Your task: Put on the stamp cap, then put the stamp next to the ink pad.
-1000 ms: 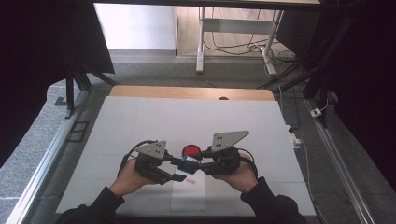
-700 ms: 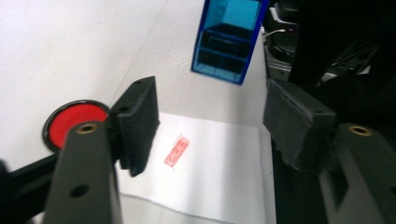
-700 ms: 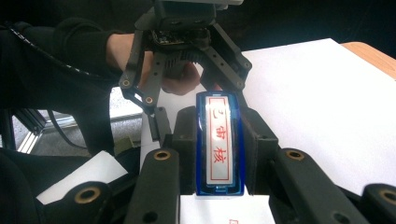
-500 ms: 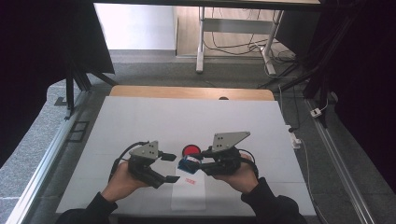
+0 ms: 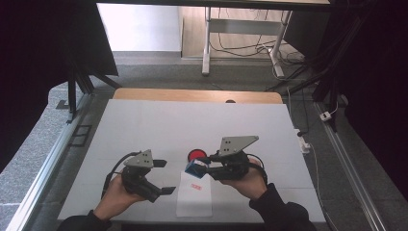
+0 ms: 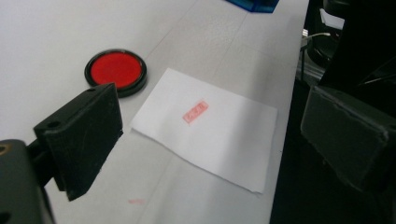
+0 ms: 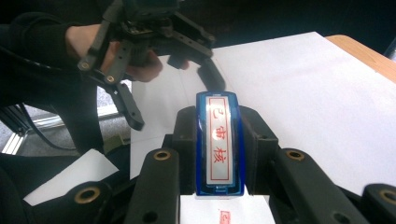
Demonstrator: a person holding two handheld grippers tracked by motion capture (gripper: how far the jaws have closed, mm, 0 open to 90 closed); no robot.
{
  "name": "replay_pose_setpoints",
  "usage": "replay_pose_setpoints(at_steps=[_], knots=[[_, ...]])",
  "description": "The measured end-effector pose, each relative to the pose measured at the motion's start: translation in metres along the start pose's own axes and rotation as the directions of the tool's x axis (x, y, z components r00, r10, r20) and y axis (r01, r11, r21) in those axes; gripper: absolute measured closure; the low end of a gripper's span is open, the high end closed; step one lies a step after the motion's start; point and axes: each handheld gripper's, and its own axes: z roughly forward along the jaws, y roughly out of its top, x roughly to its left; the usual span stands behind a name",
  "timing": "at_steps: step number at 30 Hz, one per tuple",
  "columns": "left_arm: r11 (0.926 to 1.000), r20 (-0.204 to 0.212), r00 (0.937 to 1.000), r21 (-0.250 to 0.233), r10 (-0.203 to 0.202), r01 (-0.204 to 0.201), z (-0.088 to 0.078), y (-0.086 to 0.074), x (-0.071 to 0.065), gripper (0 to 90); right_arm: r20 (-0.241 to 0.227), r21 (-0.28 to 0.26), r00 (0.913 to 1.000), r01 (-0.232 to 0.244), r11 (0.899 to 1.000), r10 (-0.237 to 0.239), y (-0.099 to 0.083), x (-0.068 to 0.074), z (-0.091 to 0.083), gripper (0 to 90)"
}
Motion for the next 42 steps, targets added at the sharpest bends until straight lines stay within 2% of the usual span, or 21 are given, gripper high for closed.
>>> replay_pose_setpoints(at_steps=[4, 9, 12, 18, 24, 28, 32, 37, 42], knots=[[0.9994, -0.040, 0.9986, -0.002, -0.034, 0.034, -0.006, -0.006, -0.002, 4.8, 0.013, 0.007, 0.9999, -0.002, 1.000, 0.002, 0.000, -0.001, -0.001, 71.5], [0.9968, -0.052, 0.9955, -0.015, -0.079, 0.079, -0.015, -0.014, -0.002, 2.4, 0.027, 0.010, 0.9996, -0.012, 1.000, 0.012, -0.002, -0.002, -0.002, 71.5], [0.9956, -0.082, 0.9922, -0.013, -0.094, 0.093, -0.019, -0.019, -0.002, 1.2, 0.038, 0.012, 0.9991, -0.019, 1.000, 0.019, -0.003, -0.004, -0.003, 71.5], [0.9926, -0.141, 0.9828, 0.005, -0.119, 0.121, -0.024, -0.029, -0.003, 0.0, 0.051, 0.024, 0.9984, -0.025, 0.999, 0.024, -0.004, -0.006, -0.005, 71.5], [0.9890, -0.176, 0.9738, 0.009, -0.144, 0.147, -0.033, -0.039, -0.005, 0.0, 0.081, 0.047, 0.9967, -0.014, 0.999, 0.010, -0.007, -0.007, -0.006, 71.5], [0.9843, -0.174, 0.9695, 0.006, -0.173, 0.177, -0.039, -0.047, -0.005, 0.0, 0.097, 0.045, 0.9950, -0.025, 0.999, 0.021, -0.009, -0.010, -0.008, 71.5], [0.9803, -0.191, 0.9632, 0.018, -0.189, 0.196, -0.044, -0.056, -0.007, 0.0, 0.117, 0.047, 0.9926, -0.038, 0.998, 0.033, -0.011, -0.012, -0.011, 71.5], [0.9762, -0.198, 0.9567, -0.003, -0.213, 0.217, -0.054, -0.066, -0.009, 0.0, 0.143, 0.048, 0.9887, -0.053, 0.997, 0.045, -0.014, -0.015, -0.013, 71.5], [0.9706, -0.231, 0.9436, -0.017, -0.237, 0.240, -0.063, -0.075, -0.010, 0.0, 0.164, 0.054, 0.9851, -0.062, 0.997, 0.052, -0.017, -0.017, -0.015, 71.5]])
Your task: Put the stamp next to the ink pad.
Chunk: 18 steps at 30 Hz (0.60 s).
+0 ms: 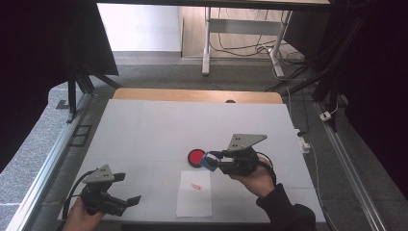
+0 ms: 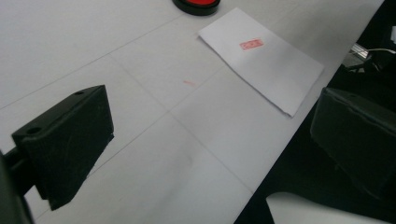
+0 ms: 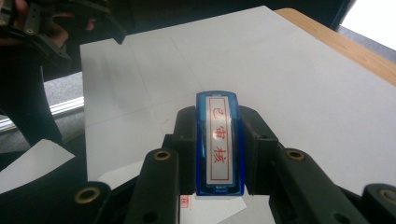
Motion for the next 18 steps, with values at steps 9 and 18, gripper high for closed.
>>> replay_pose_setpoints(at_steps=[9, 18], knots=[[0.9997, -0.053, 0.9985, -0.018, -0.016, 0.015, -0.008, -0.005, 0.003, 0.0, 0.037, 0.005, 0.9988, -0.032, 0.999, 0.032, -0.005, -0.006, -0.003, 71.5], [0.9999, -0.087, 0.9961, 0.006, -0.015, 0.015, -0.009, -0.006, 0.003, 0.0, 0.098, 0.042, 0.9938, -0.056, 0.998, 0.052, -0.013, -0.013, -0.005, 71.5]])
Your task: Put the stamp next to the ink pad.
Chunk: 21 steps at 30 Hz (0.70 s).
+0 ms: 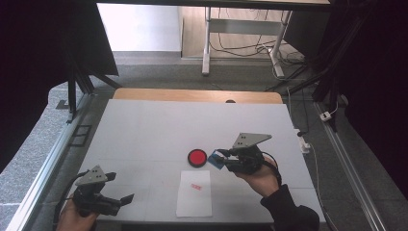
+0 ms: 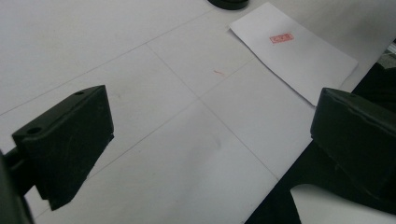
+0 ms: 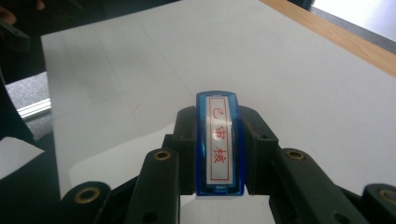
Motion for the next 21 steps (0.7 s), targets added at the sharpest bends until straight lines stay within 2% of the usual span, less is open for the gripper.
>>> replay_pose_setpoints(at_steps=[9, 21], knots=[[0.9998, 0.005, 0.9999, 0.014, 0.012, -0.012, 0.001, 0.001, -0.001, 0.0, 0.064, 0.029, 0.9977, -0.025, 0.999, 0.024, -0.011, -0.016, -0.005, 71.5], [0.9998, 0.016, 0.9998, 0.020, 0.008, -0.008, 0.002, 0.001, 0.000, 0.5, 0.159, 0.068, 0.9853, -0.073, 0.995, 0.062, -0.030, -0.040, -0.008, 71.5]])
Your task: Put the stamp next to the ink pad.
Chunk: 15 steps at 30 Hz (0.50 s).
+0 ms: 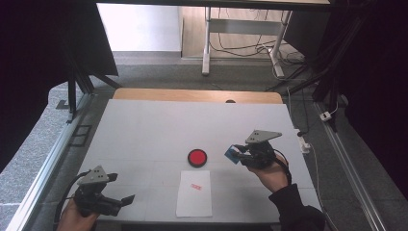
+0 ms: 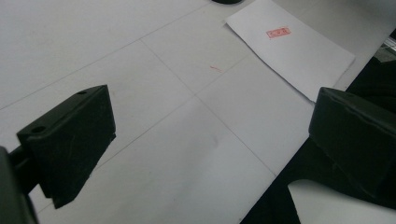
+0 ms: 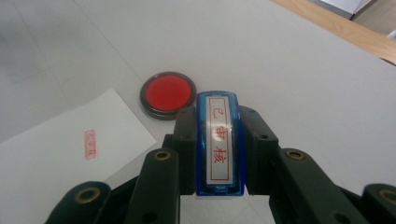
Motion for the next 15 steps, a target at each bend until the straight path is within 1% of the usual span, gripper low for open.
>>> replay_pose_setpoints(at_steps=[9, 15], knots=[[1.0000, 0.003, 1.0000, 0.006, 0.008, -0.008, 0.001, 0.000, 0.000, 0.8, 0.057, 0.041, 0.9984, -0.006, 0.999, 0.003, -0.011, -0.014, 0.003, 71.5], [0.9999, 0.002, 1.0000, 0.011, 0.009, -0.009, 0.001, 0.001, -0.001, 1.2, 0.091, 0.078, 0.9957, -0.021, 0.997, 0.014, -0.019, -0.022, 0.010, 71.5]])
